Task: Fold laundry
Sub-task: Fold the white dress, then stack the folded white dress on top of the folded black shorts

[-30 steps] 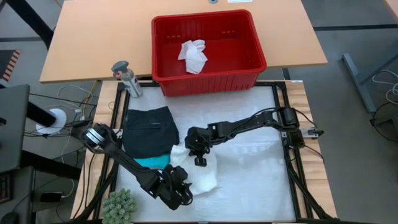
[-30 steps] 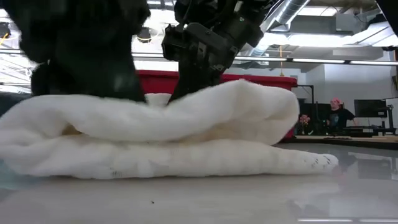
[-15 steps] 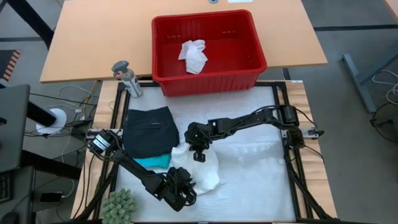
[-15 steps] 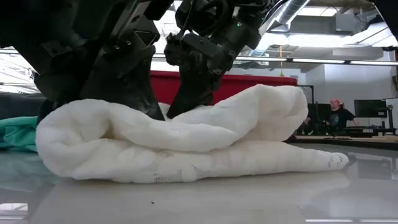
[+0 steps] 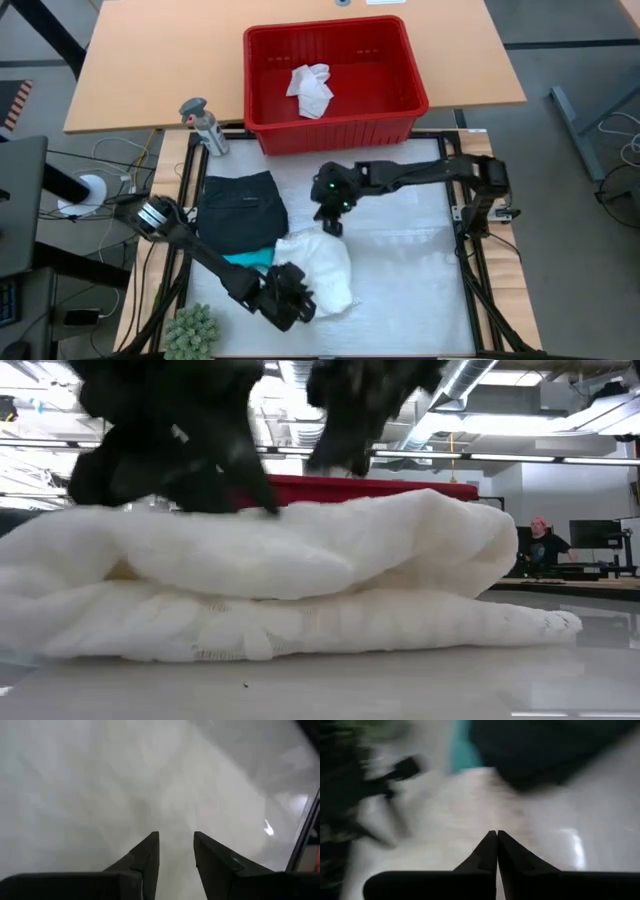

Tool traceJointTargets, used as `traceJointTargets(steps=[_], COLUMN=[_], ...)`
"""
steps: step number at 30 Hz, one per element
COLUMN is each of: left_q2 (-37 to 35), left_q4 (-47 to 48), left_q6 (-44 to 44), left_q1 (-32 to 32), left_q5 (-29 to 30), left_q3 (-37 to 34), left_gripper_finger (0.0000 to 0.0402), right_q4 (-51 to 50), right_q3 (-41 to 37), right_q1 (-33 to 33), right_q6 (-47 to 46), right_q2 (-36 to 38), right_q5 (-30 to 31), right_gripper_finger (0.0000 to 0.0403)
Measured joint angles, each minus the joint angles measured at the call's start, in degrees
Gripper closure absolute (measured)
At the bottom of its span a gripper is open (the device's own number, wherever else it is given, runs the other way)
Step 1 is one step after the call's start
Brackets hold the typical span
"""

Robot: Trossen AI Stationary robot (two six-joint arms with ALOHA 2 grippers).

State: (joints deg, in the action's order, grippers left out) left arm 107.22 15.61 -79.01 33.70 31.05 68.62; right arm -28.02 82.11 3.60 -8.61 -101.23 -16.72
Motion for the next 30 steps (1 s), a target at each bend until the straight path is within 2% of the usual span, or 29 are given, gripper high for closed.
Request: traceJointTargets(steps=[4,8,11,14,18,22,26,30], left_q2=[-5.73,-12.81,-17.33,-19.88,-20.51,-20.23,-20.16,-19.94], left_q4=[2.77,4.27,3.54,0.97,-1.36,0.47,3.05,6.73], left_q6=[1.89,6.59,8.03,4.5,2.85,-5.24,-3.84,-4.87], left_q1=[-1.84,-1.44,0.07,1.41,1.22,0.19,0.41,0.08], left_q5=[-2.2,-7.88,-9.59,-7.94,-3.22,-4.35,-6.71,-12.17], left_q3=[0.0,0.04,0.09,0.11,0.18,0.18,0.16,0.18], left_gripper_finger=[0.0287,0.0265,0.0241,0.0222,0.0217,0.0218,0.0207,0.0181], right_q4=[-6.61,-19.14,-29.18,-36.94,-42.71,-46.57,-52.62,-57.51], right_q3=[0.0,-0.05,-0.02,-0.07,-0.07,-0.07,-0.07,-0.07], right_q1=[-2.79,-5.52,-7.32,-9.21,-11.87,-16.01,-21.12,-26.89], right_q6=[0.03,1.38,1.3,-1.06,-8.37,-17.41,-26.61,-38.83], right_q2=[4.01,9.14,13.07,16.61,22.29,28.55,35.25,40.91], right_q5=[-1.43,-1.13,-1.14,-1.18,-0.91,4.28,12.82,18.48], right_gripper_finger=[0.0351,0.0338,0.0318,0.0292,0.0265,0.0252,0.0251,0.0252])
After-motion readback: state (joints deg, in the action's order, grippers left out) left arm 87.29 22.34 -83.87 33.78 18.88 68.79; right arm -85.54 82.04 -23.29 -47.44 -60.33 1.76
